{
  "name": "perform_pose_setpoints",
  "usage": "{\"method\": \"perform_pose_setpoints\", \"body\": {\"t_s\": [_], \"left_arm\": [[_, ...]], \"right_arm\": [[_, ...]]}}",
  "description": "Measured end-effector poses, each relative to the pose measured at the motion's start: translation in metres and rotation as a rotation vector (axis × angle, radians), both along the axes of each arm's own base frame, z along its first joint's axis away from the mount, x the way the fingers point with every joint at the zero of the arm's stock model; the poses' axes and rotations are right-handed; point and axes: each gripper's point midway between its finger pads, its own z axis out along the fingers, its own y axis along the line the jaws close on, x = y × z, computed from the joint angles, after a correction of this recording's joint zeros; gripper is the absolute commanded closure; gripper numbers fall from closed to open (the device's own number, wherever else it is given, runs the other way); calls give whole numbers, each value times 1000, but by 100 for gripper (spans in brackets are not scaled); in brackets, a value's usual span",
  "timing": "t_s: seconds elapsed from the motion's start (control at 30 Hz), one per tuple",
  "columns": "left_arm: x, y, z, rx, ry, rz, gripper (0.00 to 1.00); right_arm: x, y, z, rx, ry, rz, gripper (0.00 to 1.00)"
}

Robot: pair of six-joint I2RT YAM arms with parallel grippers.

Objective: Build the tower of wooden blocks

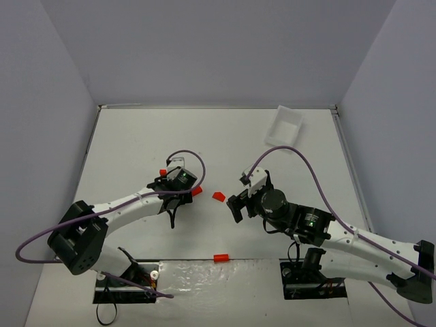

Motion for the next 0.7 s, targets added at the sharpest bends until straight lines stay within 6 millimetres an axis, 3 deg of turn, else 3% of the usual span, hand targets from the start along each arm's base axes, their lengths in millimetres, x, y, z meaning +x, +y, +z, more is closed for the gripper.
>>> {"method": "perform_pose_setpoints", "body": {"t_s": [0.33,0.47,0.7], "left_arm": [[6,-16,61,-78,14,48,52],[-4,-16,64,-90,69,63,52],[-18,-17,49,-63,186,73,45]], "right_arm": [[0,-1,2,8,-4,1,6],[-1,-1,3,11,-6,1,6],[-2,-4,4,17,-9,1,5]]}}
